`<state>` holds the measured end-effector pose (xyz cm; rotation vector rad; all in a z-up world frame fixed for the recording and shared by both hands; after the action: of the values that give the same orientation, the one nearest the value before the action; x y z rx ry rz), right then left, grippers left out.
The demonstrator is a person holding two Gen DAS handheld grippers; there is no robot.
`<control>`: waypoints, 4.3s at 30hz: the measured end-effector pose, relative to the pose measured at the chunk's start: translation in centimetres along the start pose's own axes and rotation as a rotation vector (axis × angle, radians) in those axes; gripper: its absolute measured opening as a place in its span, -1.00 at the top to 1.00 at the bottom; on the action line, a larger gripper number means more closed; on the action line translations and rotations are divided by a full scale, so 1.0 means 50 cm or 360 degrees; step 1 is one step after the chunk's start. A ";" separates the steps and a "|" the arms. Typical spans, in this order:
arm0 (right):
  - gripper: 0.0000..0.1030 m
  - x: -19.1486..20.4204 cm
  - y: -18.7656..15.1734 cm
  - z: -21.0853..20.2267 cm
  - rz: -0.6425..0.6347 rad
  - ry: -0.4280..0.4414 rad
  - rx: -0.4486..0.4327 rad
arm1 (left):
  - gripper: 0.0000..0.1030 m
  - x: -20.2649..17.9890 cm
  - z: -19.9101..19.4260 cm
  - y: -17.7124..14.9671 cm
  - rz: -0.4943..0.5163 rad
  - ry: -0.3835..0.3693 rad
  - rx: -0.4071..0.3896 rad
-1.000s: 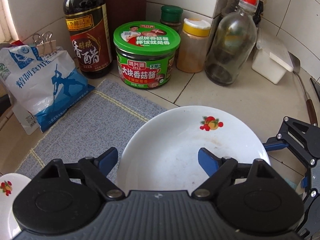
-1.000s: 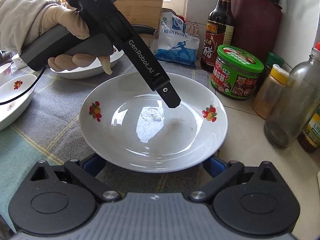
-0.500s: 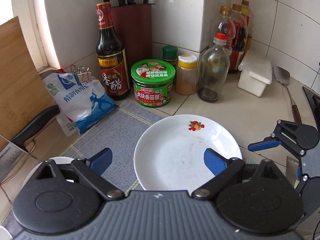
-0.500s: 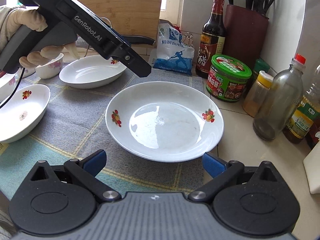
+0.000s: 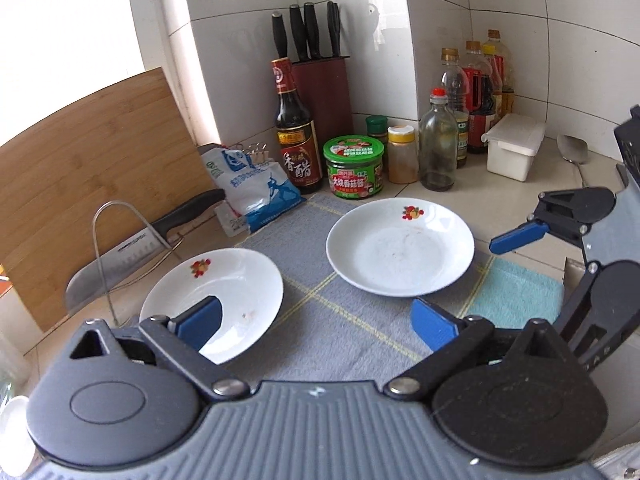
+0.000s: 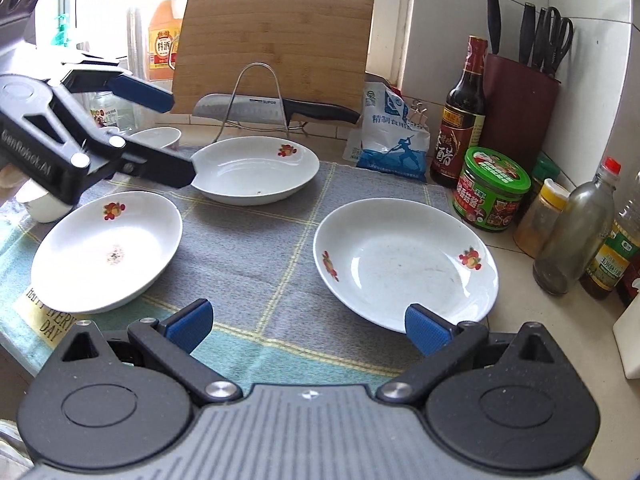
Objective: Organize plates and bowls
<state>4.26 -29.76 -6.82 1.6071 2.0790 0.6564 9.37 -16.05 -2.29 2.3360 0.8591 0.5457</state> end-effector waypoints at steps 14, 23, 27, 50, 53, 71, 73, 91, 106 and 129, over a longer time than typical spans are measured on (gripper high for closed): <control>-1.00 0.138 0.075 0.009 0.0022 0.0121 -0.0026 | -0.95 0.072 -0.083 -0.241 -0.0245 0.0011 0.0182; -1.00 0.215 0.089 0.040 0.0170 0.0125 0.0026 | -0.95 0.097 -0.062 -0.348 -0.0147 -0.0112 0.0313; -1.00 0.236 0.085 0.065 0.0185 0.0192 0.0088 | -0.95 0.093 -0.042 -0.369 -0.0145 -0.0128 0.0327; -1.00 0.226 0.109 0.162 -0.0272 0.0586 0.0326 | -1.00 0.075 0.007 -0.345 -0.0362 -0.0053 0.0267; -1.00 0.231 0.105 0.177 -0.0288 0.0585 0.0343 | -1.00 0.075 0.005 -0.346 -0.0344 -0.0061 0.0249; -1.00 0.272 0.130 0.229 -0.0304 0.0640 0.0416 | -1.00 0.083 0.013 -0.335 -0.0191 -0.0164 0.0241; -1.00 0.271 0.132 0.231 -0.0308 0.0662 0.0428 | -1.00 0.084 0.012 -0.336 -0.0177 -0.0175 0.0236; -1.00 0.256 0.164 0.244 -0.0166 0.0911 0.0532 | -0.99 0.080 0.006 -0.334 -0.0078 -0.0177 0.0182; -1.00 0.253 0.185 0.268 -0.0048 0.1033 0.0700 | -0.99 0.080 0.009 -0.331 -0.0057 -0.0195 0.0183; -1.00 0.231 0.197 0.231 -0.0026 0.1005 0.0648 | -0.98 0.076 0.001 -0.285 -0.0029 -0.0228 0.0222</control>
<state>15.98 -15.21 -10.61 1.7442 2.8276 0.8604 5.73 -4.62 -10.86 2.4559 0.8746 0.3150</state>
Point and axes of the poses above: each gripper's, at about its wrist camera, not at the fingertips, and z roughly the way its jaws point, x to its left, y to its top, the point moved 7 cm from there along z, roughly the way its jaws point, and after that the axes turned 12 degrees about x, right-handed, at the moved point
